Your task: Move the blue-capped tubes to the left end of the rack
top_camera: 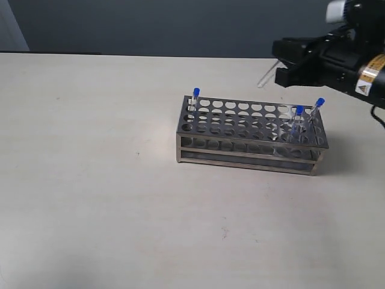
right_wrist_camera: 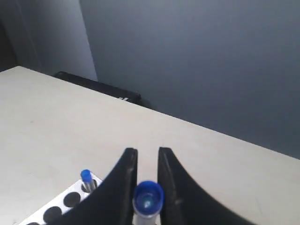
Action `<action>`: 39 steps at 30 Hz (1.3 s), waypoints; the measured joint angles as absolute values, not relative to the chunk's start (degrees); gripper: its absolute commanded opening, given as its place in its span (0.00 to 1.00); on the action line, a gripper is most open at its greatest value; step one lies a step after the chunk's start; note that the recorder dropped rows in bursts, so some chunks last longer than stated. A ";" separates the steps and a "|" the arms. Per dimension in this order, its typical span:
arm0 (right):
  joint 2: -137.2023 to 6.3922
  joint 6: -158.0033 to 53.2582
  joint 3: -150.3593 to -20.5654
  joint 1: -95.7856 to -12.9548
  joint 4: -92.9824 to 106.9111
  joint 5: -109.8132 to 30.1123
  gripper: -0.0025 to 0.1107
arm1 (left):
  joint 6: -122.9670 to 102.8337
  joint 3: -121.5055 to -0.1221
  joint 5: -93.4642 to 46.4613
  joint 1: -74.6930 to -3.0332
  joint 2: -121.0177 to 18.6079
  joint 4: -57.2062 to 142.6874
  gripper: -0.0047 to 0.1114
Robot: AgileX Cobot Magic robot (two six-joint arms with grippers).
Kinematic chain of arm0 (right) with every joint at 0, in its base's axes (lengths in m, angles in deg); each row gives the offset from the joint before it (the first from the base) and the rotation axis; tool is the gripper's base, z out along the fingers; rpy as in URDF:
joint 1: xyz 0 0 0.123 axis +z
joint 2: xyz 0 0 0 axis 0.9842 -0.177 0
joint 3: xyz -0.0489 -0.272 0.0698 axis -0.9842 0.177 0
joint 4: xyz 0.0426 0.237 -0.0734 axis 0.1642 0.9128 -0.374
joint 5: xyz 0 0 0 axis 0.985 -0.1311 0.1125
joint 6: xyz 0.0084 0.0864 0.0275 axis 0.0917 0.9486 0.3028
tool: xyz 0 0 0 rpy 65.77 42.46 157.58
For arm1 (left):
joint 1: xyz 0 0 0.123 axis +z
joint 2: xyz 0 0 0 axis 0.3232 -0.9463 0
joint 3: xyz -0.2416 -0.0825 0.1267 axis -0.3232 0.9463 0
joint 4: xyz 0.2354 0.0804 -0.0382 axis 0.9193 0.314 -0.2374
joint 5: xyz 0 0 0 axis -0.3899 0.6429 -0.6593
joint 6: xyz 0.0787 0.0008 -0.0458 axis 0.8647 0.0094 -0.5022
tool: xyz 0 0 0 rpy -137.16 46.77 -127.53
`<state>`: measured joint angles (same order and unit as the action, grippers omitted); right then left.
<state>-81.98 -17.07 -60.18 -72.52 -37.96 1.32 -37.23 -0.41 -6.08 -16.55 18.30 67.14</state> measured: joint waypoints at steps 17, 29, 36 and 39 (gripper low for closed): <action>-103.39 -13.08 -81.08 -61.36 -55.77 4.87 0.02 | -37.23 -0.41 -6.08 -16.55 18.30 67.14 0.04; -103.62 -13.08 -81.17 -61.36 -55.88 1.42 0.02 | -37.23 -0.41 -6.08 -16.55 18.30 67.14 0.04; -105.26 -12.97 -81.20 -61.31 -55.88 1.65 0.02 | -37.23 -0.41 -6.08 -16.55 18.30 67.14 0.04; -105.99 -12.97 -81.54 -61.31 -55.88 2.19 0.02 | -37.23 -0.41 -6.08 -16.55 18.30 67.14 0.04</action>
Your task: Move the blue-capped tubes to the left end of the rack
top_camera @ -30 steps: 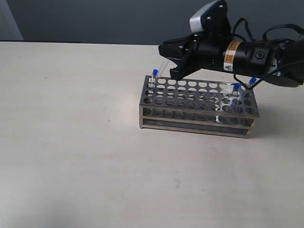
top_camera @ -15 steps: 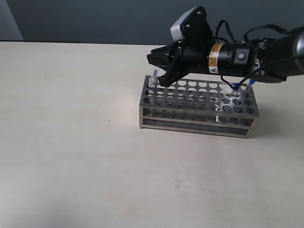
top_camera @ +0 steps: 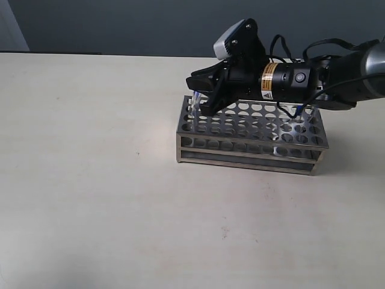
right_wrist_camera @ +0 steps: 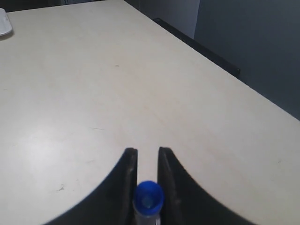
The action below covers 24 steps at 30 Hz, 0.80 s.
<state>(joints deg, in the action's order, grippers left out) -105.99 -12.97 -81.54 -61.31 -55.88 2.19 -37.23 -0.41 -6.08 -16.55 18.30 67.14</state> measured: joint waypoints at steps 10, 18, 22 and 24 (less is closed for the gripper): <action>-107.16 -10.45 -82.49 -61.31 -56.93 2.41 0.19 | -37.23 -0.41 -6.08 -16.55 18.30 67.14 0.04; -107.16 -7.07 -84.05 -59.70 -61.65 2.05 0.20 | -37.23 -0.41 -6.08 -16.55 18.30 67.14 0.04; -107.16 -6.90 -84.05 -59.35 -62.03 1.92 0.20 | -37.23 -0.41 -6.08 -16.55 18.30 67.14 0.04; -107.16 -6.79 -84.05 -59.35 -62.03 1.80 0.20 | -37.23 -0.41 -6.08 -16.55 18.30 67.14 0.04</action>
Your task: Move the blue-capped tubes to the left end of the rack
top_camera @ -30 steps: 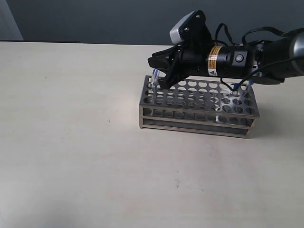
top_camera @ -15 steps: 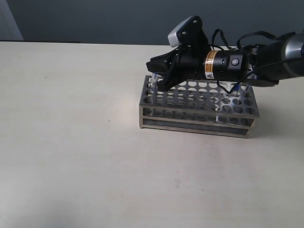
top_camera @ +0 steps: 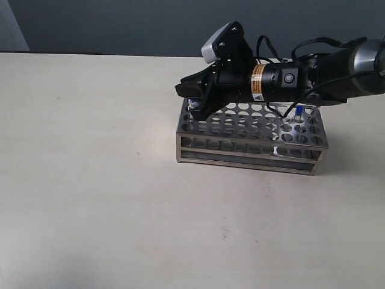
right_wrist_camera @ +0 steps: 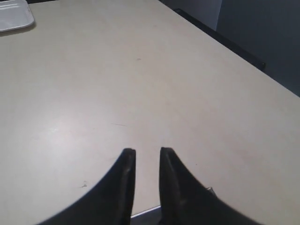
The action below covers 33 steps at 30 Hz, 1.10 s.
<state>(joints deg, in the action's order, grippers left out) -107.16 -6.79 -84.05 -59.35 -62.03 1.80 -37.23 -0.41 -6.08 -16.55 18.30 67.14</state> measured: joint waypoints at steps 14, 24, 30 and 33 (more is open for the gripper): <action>-89.78 -7.64 -73.93 -64.64 -60.11 -12.82 0.20 | -37.23 -0.41 -6.08 -16.55 18.30 67.14 0.04; -82.03 -26.03 -60.24 -68.16 -36.46 -17.61 0.48 | -37.23 -0.41 -6.08 -16.55 18.30 67.14 0.04; -82.03 -28.36 -58.85 -68.16 -33.57 -20.57 0.61 | -37.23 -0.41 -6.08 -16.55 18.30 67.14 0.04; -82.15 -29.29 -58.85 -68.16 -32.17 -20.75 0.61 | -37.23 -0.41 -6.08 -16.55 18.30 67.14 0.04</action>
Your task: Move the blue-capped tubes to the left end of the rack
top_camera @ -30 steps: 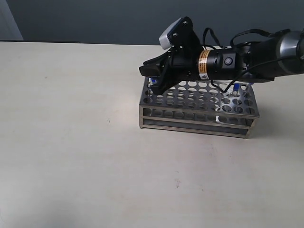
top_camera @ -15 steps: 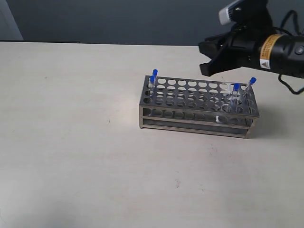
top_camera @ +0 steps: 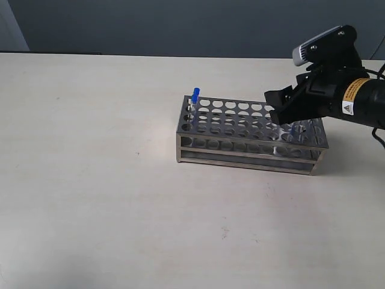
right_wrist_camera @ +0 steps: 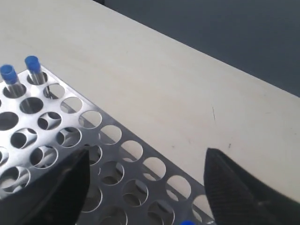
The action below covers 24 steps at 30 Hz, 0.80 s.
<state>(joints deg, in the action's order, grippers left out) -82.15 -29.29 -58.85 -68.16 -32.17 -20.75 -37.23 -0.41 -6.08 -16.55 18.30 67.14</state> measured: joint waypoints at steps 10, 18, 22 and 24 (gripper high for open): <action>-88.79 -40.56 -58.85 -68.16 -20.56 -19.48 0.61 | -37.23 -0.41 -6.08 -16.55 18.30 67.14 0.04; -91.13 -47.67 -58.85 -68.16 -11.78 -18.23 0.59 | -37.23 -0.41 -6.08 -16.55 18.30 67.14 0.04; -91.61 -48.02 -58.85 -68.16 -10.88 -18.01 0.58 | -37.23 -0.41 -6.08 -16.55 18.30 67.14 0.04; -91.99 -48.02 -58.85 -68.16 -10.88 -18.01 0.58 | -37.23 -0.41 -6.08 -16.55 18.30 67.14 0.04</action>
<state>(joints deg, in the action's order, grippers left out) -91.99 -48.02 -58.85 -68.16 -10.88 -18.01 -37.23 -0.41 -6.08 -16.55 18.30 67.14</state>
